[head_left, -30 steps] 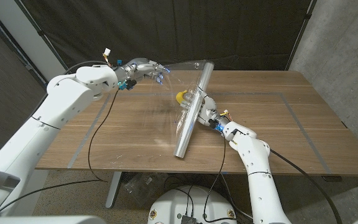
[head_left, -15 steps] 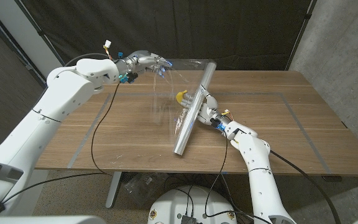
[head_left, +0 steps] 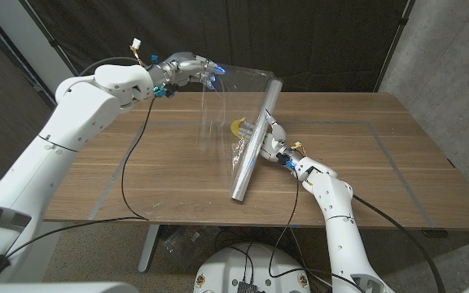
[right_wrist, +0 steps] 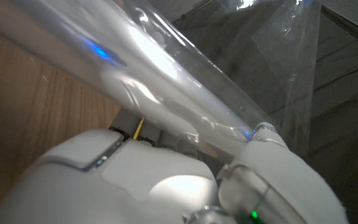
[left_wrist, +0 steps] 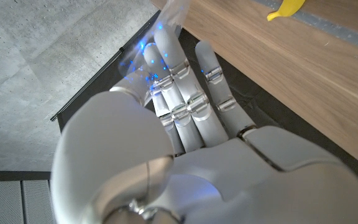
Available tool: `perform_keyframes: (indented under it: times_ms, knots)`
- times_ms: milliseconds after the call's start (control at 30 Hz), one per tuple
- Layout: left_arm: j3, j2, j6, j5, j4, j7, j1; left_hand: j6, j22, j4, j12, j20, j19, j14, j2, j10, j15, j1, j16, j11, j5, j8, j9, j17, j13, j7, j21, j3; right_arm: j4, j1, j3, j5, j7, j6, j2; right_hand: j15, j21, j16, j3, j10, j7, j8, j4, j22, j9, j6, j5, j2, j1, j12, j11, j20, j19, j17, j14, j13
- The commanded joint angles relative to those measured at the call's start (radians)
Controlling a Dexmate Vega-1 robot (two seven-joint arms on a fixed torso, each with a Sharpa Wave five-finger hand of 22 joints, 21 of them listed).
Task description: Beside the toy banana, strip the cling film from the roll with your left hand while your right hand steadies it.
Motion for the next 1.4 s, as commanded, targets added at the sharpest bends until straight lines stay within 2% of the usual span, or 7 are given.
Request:
perform_keyframes:
  times_ms: [33, 1000, 1200, 1267, 1300, 1367, 1400]
  knots:
    - [-0.021, -0.01, -0.031, 0.011, -0.01, 0.009, -0.021, 0.089, 0.002, 0.0, 0.003, -0.034, -0.009, 0.004, -0.003, 0.007, -0.005, 0.0, -0.007, -0.03, 0.005, -0.003, 0.004, 0.005, 0.002, 0.128, 0.01, 0.008, 0.046, 0.03, 0.011, 0.002, 0.006, 0.018, -0.002, 0.002, -0.004, 0.0, -0.001, 0.004, 0.003, 0.004, 0.001, 0.004, 0.002, 0.002, 0.001, 0.0, -0.011, 0.007, 0.001, 0.007, 0.002, 0.001, 0.003, 0.002]
    - [-0.05, -0.015, -0.133, 0.036, 0.026, -0.034, -0.012, 0.095, -0.003, 0.004, 0.003, -0.036, -0.022, 0.004, -0.011, 0.007, -0.005, -0.01, -0.014, -0.033, 0.004, -0.023, 0.014, 0.024, 0.004, 0.126, 0.039, 0.025, 0.106, 0.073, 0.009, -0.007, -0.017, 0.045, 0.008, 0.003, -0.012, -0.001, -0.001, 0.005, 0.003, 0.005, 0.001, 0.003, 0.001, 0.001, 0.002, 0.003, -0.018, 0.01, 0.0, 0.01, -0.004, -0.002, 0.003, 0.0]
    - [-0.067, -0.025, -0.16, 0.035, 0.043, -0.033, 0.004, 0.099, -0.005, 0.008, -0.002, -0.031, -0.026, 0.003, -0.019, 0.0, -0.003, -0.021, -0.017, -0.029, 0.003, -0.031, 0.007, 0.029, 0.003, 0.1, 0.044, 0.025, 0.099, 0.068, 0.002, -0.011, -0.028, 0.05, 0.014, 0.003, -0.013, -0.001, -0.001, 0.005, 0.003, 0.006, 0.001, 0.003, 0.0, 0.0, 0.002, 0.004, -0.02, 0.011, 0.0, 0.011, -0.005, -0.002, 0.003, 0.0]
    - [-0.082, -0.042, -0.194, 0.015, 0.058, -0.047, 0.02, -0.024, -0.007, 0.079, -0.058, -0.006, -0.069, -0.048, -0.08, -0.066, 0.006, -0.177, -0.063, -0.008, -0.008, -0.117, -0.03, 0.01, -0.023, 0.061, 0.047, -0.033, 0.096, 0.065, -0.001, -0.011, -0.031, 0.053, 0.016, 0.004, -0.013, 0.0, -0.001, 0.005, 0.003, 0.006, 0.001, 0.003, 0.0, 0.001, 0.002, 0.005, -0.02, 0.011, 0.0, 0.011, -0.006, -0.003, 0.004, 0.0]
    - [-0.085, -0.042, -0.214, 0.015, 0.066, -0.058, 0.025, -0.148, -0.013, 0.112, -0.114, 0.023, -0.094, -0.131, -0.126, -0.175, 0.02, -0.261, -0.126, 0.027, -0.01, -0.192, -0.052, -0.026, -0.037, 0.055, 0.029, -0.064, 0.094, 0.063, -0.002, -0.012, -0.033, 0.052, 0.017, 0.004, -0.014, -0.001, -0.001, 0.005, 0.002, 0.006, 0.001, 0.003, 0.0, 0.0, 0.002, 0.005, -0.02, 0.011, -0.001, 0.011, -0.006, -0.003, 0.003, 0.0]
    - [-0.091, -0.043, -0.246, 0.022, 0.071, -0.066, 0.037, -0.353, -0.014, 0.17, -0.217, 0.12, -0.215, -0.374, -0.178, -0.423, 0.1, -0.401, -0.263, 0.093, -0.013, -0.303, -0.081, -0.082, -0.054, 0.049, -0.048, -0.122, 0.093, 0.062, -0.004, -0.011, -0.035, 0.054, 0.019, 0.004, -0.014, 0.0, -0.001, 0.005, 0.003, 0.006, 0.001, 0.003, 0.0, 0.0, 0.002, 0.005, -0.021, 0.011, -0.001, 0.011, -0.006, -0.003, 0.004, 0.0]
    - [-0.092, -0.039, -0.264, 0.029, 0.075, -0.075, 0.04, -0.473, -0.013, 0.185, -0.279, 0.171, -0.314, -0.489, -0.181, -0.559, 0.146, -0.44, -0.309, 0.119, -0.008, -0.32, -0.094, -0.101, -0.063, 0.019, -0.103, -0.142, 0.091, 0.06, -0.006, -0.011, -0.036, 0.055, 0.02, 0.004, -0.014, -0.001, -0.001, 0.005, 0.002, 0.005, 0.001, 0.003, 0.0, -0.001, 0.002, 0.005, -0.021, 0.011, -0.001, 0.011, -0.006, -0.003, 0.003, 0.0]
